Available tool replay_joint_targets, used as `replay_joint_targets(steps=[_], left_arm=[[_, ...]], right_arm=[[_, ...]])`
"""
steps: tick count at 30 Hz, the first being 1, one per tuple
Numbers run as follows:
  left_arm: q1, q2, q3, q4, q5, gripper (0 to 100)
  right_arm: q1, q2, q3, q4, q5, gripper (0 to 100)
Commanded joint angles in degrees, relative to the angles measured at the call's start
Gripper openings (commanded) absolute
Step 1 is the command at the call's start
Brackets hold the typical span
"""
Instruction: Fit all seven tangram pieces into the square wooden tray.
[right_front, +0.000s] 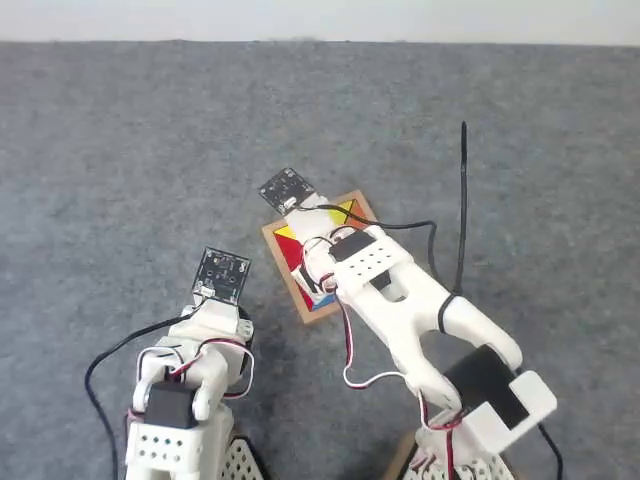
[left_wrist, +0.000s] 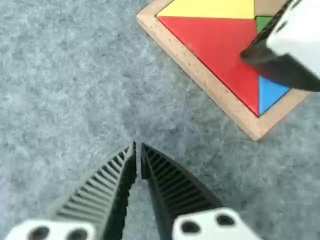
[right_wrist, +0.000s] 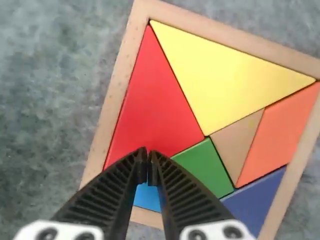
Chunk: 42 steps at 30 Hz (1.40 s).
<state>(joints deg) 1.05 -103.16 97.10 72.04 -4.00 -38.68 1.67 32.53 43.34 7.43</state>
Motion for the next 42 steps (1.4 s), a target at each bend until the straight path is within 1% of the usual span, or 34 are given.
replay_joint_targets(steps=[1, 5, 9, 15, 22, 28, 32, 35, 42], left_arm=[[-0.09, -0.88, -0.57, 0.18, -0.09, 2], [-0.09, -0.88, -0.57, 0.18, -0.09, 2], [-0.09, -0.88, -0.57, 0.18, -0.09, 2], [-0.09, -0.88, -0.57, 0.18, -0.09, 2], [-0.09, -0.88, -0.57, 0.18, -0.09, 2], [-0.09, -0.88, -0.57, 0.18, -0.09, 2], [-0.09, -0.88, -0.57, 0.18, -0.09, 2], [-0.09, -0.88, -0.57, 0.18, -0.09, 2], [-0.09, -0.88, -0.57, 0.18, -0.09, 2]], right_arm=[[-0.31, -1.36, -1.49, 0.48, 0.97, 0.9], [1.36, -7.78, 0.26, 1.10, 0.62, 0.9], [4.00, -17.10, 6.15, 1.01, 0.62, 0.9], [5.85, -29.23, 14.15, 0.40, 1.14, 0.9], [12.09, -41.10, 24.00, -4.62, 1.23, 0.9], [17.80, -47.25, 34.99, -5.05, 1.23, 1.3], [21.32, -51.56, 37.89, -5.49, 1.14, 1.3], [22.81, -54.46, 40.70, -9.80, 1.14, 1.3], [22.99, -58.68, 50.20, -25.10, 1.14, 1.1]])
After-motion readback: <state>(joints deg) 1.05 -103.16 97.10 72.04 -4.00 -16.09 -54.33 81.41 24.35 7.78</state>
